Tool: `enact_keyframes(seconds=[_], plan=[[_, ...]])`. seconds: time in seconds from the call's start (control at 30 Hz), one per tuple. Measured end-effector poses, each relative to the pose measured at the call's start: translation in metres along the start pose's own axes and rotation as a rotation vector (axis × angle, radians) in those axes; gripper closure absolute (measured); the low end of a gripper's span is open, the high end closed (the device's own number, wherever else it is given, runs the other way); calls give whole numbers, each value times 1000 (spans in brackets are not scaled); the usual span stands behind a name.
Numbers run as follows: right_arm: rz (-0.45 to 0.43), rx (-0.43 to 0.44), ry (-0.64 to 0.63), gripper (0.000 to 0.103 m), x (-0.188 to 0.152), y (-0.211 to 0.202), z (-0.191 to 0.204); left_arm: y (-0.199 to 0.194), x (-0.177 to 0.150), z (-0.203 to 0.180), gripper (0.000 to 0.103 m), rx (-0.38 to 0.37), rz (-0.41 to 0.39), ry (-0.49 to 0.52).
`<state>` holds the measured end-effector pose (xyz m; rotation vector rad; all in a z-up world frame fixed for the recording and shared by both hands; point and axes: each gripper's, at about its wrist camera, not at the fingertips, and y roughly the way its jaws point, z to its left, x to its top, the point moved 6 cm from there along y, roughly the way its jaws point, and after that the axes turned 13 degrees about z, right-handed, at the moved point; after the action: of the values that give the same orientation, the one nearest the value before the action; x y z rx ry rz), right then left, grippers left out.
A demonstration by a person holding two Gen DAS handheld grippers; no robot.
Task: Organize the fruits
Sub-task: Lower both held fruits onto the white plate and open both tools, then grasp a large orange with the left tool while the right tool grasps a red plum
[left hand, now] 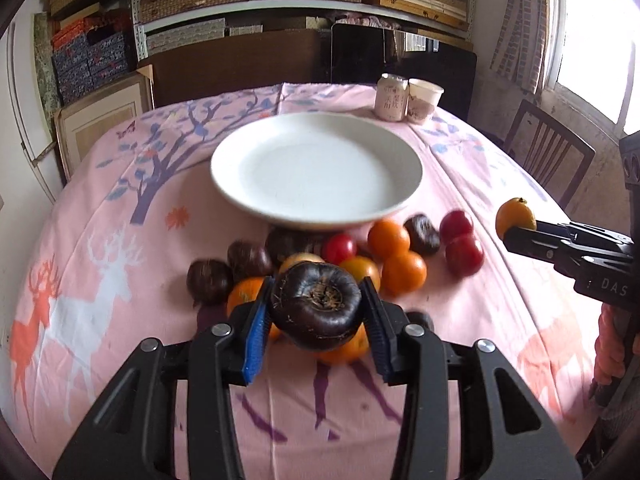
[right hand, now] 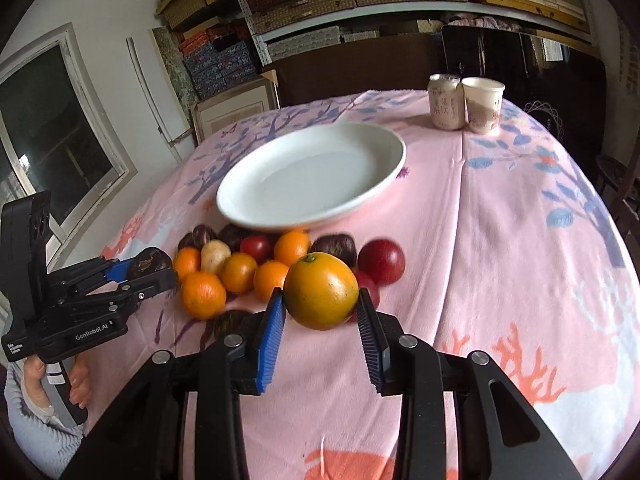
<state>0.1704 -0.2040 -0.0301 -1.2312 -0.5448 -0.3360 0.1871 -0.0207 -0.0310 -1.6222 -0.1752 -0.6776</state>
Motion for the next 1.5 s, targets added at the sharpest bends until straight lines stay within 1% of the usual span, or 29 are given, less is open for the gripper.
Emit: enact_keyframes(seconds=[0.07,0.13,0.2,0.3,0.37,0.4,0.43,0.47,0.5,0.6,0.67,0.73,0.8,0.87,0.9,0.93,1.0,1.07,1.17,1.23,1.3,1.37,1.43,1.5], plan=[[-8,-8,9,66,28,9,-2,11,28,-1,61,-13,-5,-3],[6,-6,30,66,51,26,-6,28,50,1,61,-35,8,-22],[27,4,46,66,67,46,-9,46,67,5,61,-52,36,-38],[54,13,81,66,83,76,-16,68,81,14,61,-54,64,-59],[69,28,90,65,88,88,-19,75,84,21,55,-66,62,-76],[69,24,91,65,89,91,-21,76,85,24,44,-74,60,-85],[64,17,88,61,89,92,-23,76,84,26,35,-78,56,-90],[61,10,87,57,89,92,-24,76,82,28,32,-79,52,-92],[55,7,89,54,89,91,-25,76,82,30,31,-76,49,-94],[38,23,96,54,87,85,-29,71,77,38,31,-84,39,-111],[20,6,96,53,84,81,-32,65,74,46,29,-81,25,-134],[7,-18,92,51,79,75,-34,57,69,57,22,-55,2,-158],[-13,-31,82,49,73,67,-34,46,64,68,20,-15,-25,-180],[-41,-48,66,46,66,58,-32,34,54,80,17,0,-49,-209],[-55,-64,58,43,62,53,-31,29,46,85,16,3,-58,-228],[-65,-79,50,39,56,50,-30,24,36,91,15,4,-62,-247],[-74,-95,45,36,44,43,-31,20,14,101,14,6,-54,-286],[-72,-91,51,35,31,38,-32,21,-6,108,14,-3,-29,-320],[-69,-92,55,34,14,33,-32,22,-20,116,14,-13,-14,-360],[-74,-111,44,30,4,29,-29,20,-22,119,14,-30,-28,-377],[-91,-136,34,26,-2,24,-27,14,-23,112,14,-55,-51,-357],[-109,-147,35,23,-3,19,-27,12,-24,98,14,-68,-55,-307],[-112,-142,48,21,-3,18,-31,16,-25,85,12,-73,-40,-260],[-99,-135,62,21,-2,21,-34,22,-25,73,12,-70,-15,-215]])
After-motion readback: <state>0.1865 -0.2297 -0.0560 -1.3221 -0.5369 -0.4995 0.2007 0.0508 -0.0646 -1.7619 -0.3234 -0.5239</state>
